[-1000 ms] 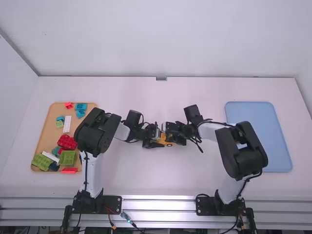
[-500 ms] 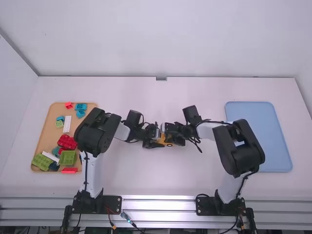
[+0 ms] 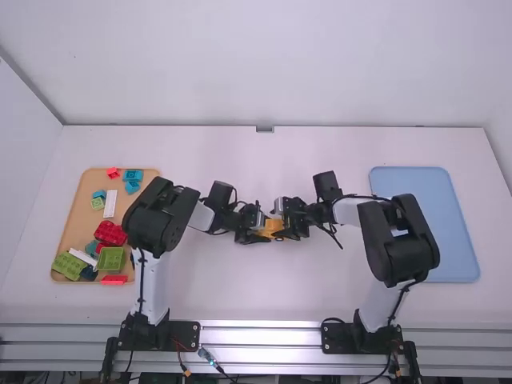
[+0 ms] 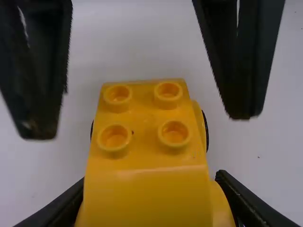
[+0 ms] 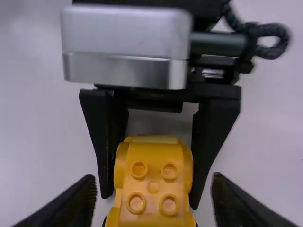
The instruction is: Assemble lego blocks to make yellow taxi
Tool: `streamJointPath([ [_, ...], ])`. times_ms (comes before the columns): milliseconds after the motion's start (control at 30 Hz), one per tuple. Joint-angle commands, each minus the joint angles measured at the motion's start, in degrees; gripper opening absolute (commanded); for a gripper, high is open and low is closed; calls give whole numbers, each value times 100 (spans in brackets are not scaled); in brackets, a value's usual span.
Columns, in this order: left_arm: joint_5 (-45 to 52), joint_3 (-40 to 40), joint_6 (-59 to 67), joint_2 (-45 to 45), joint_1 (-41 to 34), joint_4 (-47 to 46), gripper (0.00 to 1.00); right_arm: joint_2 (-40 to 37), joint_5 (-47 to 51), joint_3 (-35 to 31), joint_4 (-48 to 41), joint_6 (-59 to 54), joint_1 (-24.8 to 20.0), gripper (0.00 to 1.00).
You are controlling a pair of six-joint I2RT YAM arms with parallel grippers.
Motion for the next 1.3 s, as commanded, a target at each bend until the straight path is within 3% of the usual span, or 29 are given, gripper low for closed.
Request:
streamJointPath([
  [0, -258, 11, 107, 46, -26, -46, 55, 105, -800, -31, -37, -153, -203, 81],
  [33, -260, 11, 35, 46, -26, -35, 72, 105, -984, -33, -79, -153, -345, 91],
  [67, -262, 11, 11, 46, -26, -31, 74, 105, -1001, -33, -87, -153, -361, 92],
  [100, -260, 11, -197, 46, -26, -13, 94, 105, -1049, -33, -188, -157, -481, 100],
  [133, -262, 13, -306, 46, -26, 11, 100, 105, -1025, -33, -232, -153, -544, 99],
  [267, -619, 22, -483, -103, 26, -216, 99, 107, -496, -251, -275, -155, -732, 99],
  [433, -1078, 39, -444, -704, 46, -1047, 99, 114, 31, -667, 472, 330, -656, 99],
  [500, -1386, 166, -175, -1252, 55, -1939, 99, 118, 382, -955, 1285, 1058, -518, 99],
  [633, -2068, 514, -13, -2079, 48, -3348, 99, 118, 704, -1178, 2055, 1596, -234, 99],
  [800, -2922, 1054, -1058, -2914, 72, -4319, 99, 118, 1172, -1005, 1982, 1696, 201, 99],
  [933, -3193, 1303, -2146, -3414, 157, -4538, 99, 118, 1174, -813, 1880, 1696, 422, 99],
  [1133, -2280, 1091, -1484, -4107, 431, -4566, 99, 122, 1252, -737, 1882, 1714, 474, 100],
  [1267, -1976, 848, -2157, -4468, 761, -4157, 99, 122, 1259, -739, 1899, 1711, 492, 98],
])
